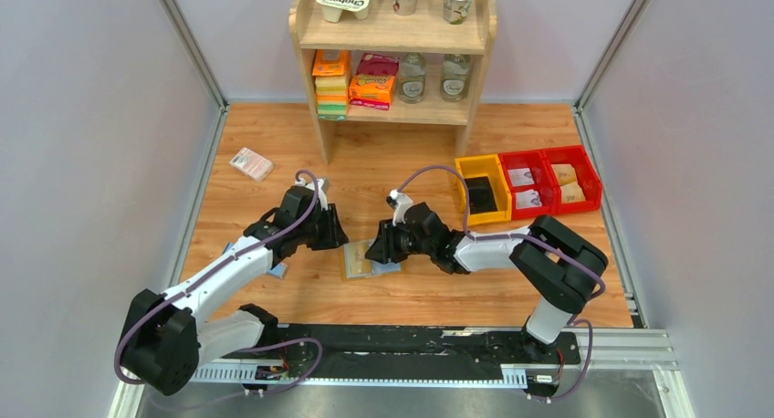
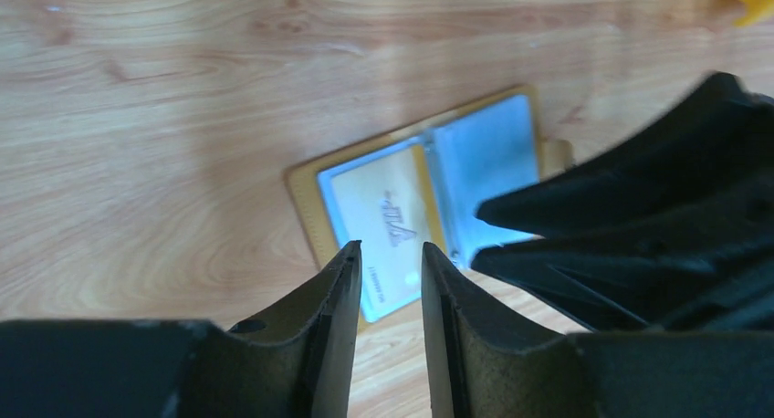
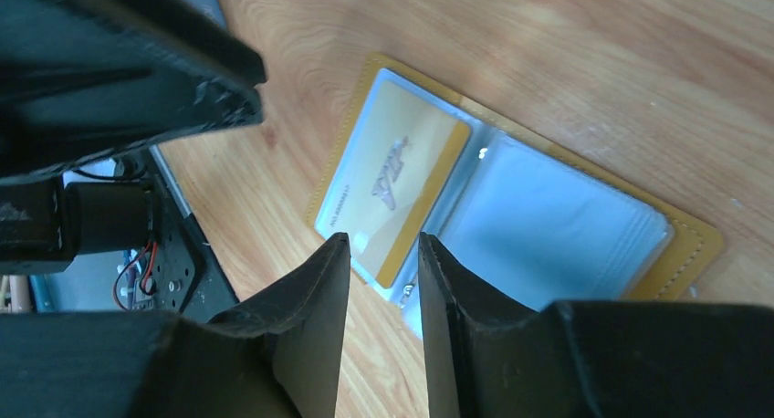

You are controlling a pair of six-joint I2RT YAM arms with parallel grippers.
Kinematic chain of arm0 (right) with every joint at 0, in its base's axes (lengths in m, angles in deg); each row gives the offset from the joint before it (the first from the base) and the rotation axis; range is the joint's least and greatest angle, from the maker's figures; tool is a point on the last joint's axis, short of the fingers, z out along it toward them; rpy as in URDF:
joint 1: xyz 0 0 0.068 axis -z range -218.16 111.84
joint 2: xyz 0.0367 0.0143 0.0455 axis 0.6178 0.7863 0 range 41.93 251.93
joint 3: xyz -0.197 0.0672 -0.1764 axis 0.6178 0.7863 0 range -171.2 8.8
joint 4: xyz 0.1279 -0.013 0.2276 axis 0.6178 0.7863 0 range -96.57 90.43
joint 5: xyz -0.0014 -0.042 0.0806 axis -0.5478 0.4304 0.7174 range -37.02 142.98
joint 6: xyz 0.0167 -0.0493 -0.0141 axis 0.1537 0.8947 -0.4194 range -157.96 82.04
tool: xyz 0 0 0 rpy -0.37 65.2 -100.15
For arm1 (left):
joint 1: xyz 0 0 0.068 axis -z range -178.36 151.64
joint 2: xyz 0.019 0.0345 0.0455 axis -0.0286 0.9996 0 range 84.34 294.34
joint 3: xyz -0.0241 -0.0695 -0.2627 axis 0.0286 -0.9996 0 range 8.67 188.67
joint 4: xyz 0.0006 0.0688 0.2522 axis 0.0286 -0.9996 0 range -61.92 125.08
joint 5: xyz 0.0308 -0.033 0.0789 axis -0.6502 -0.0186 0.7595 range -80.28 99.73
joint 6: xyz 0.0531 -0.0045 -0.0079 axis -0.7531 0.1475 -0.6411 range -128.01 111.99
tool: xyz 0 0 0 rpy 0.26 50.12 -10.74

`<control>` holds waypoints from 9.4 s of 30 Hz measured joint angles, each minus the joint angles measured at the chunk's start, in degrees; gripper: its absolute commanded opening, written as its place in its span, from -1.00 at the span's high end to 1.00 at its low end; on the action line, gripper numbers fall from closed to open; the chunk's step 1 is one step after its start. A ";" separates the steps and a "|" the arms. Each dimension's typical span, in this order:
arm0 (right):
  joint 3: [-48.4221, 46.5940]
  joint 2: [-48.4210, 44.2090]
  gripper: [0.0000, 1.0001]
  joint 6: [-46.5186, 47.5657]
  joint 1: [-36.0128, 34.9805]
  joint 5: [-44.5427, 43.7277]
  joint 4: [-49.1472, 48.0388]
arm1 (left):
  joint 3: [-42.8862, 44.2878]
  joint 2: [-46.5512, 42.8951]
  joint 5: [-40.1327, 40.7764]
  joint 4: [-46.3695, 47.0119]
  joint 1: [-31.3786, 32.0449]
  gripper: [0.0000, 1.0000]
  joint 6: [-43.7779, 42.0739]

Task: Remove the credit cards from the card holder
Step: Remove the credit card from the card holder, then place the credit card in the storage box.

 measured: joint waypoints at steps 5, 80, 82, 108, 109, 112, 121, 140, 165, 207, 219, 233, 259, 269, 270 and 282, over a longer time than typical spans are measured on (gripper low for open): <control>-0.92 3.30 0.28 -1.75 0.90 0.33 -0.11 | -1.40 -0.09 -5.95 3.69 -0.02 0.32 0.37; -9.81 15.06 0.70 -10.86 6.10 20.94 -2.93 | -1.38 13.70 -4.17 0.52 3.98 0.99 -0.28; -8.94 14.58 0.71 -11.10 6.56 21.55 -3.30 | -1.14 14.12 -4.20 0.68 4.20 1.00 -0.33; -1.36 13.84 0.86 -13.22 10.78 25.51 -11.17 | 0.70 17.33 -6.10 2.10 4.90 1.00 -0.66; -1.36 13.84 0.88 -13.25 10.78 25.59 -11.39 | 0.70 17.33 -6.10 2.10 4.90 1.00 -0.68; -1.36 13.84 0.95 -13.44 10.78 25.79 -11.72 | 0.70 17.33 -6.10 2.10 4.90 1.00 -0.70; 1.18 12.50 1.00 -13.60 12.33 25.38 -11.74 | 0.70 17.33 -6.10 2.12 4.90 1.00 -0.70; 2.19 9.55 1.00 -12.50 13.05 24.44 -7.63 | 0.39 10.19 -3.32 -0.37 5.35 0.70 -0.63; 0.74 9.75 0.74 -12.09 13.05 24.50 -6.34 | 5.90 22.91 -8.00 4.39 7.26 0.89 -0.66; 0.24 -39.06 1.00 -2.73 36.94 2.25 27.91 | 14.23 -9.09 10.19 -14.10 -1.95 -0.57 -6.38; 1.66 -49.81 1.00 -6.38 66.16 -8.24 32.17 | 15.19 -29.81 24.48 -18.56 -3.82 -0.81 -13.05; -0.83 -26.47 1.00 -16.11 81.18 -10.54 22.38 | 6.36 -33.46 31.36 -14.88 -3.82 -0.86 -18.75; -10.05 0.04 0.22 -25.40 79.84 -7.04 10.88 | 6.36 -31.10 33.77 -13.64 -4.52 -0.86 -20.68; -9.29 -8.83 -0.37 -20.68 79.84 -10.10 23.50 | 6.36 -31.78 33.48 -13.53 -4.55 -0.86 -20.68; -9.29 -10.38 -0.42 -19.91 79.82 -10.32 24.92 | 6.36 -31.95 33.40 -13.49 -4.55 -0.86 -20.65; -9.42 -31.30 -0.81 -1.57 52.81 -17.42 39.95 | 6.36 -32.46 32.50 -13.31 -4.57 -0.85 -20.55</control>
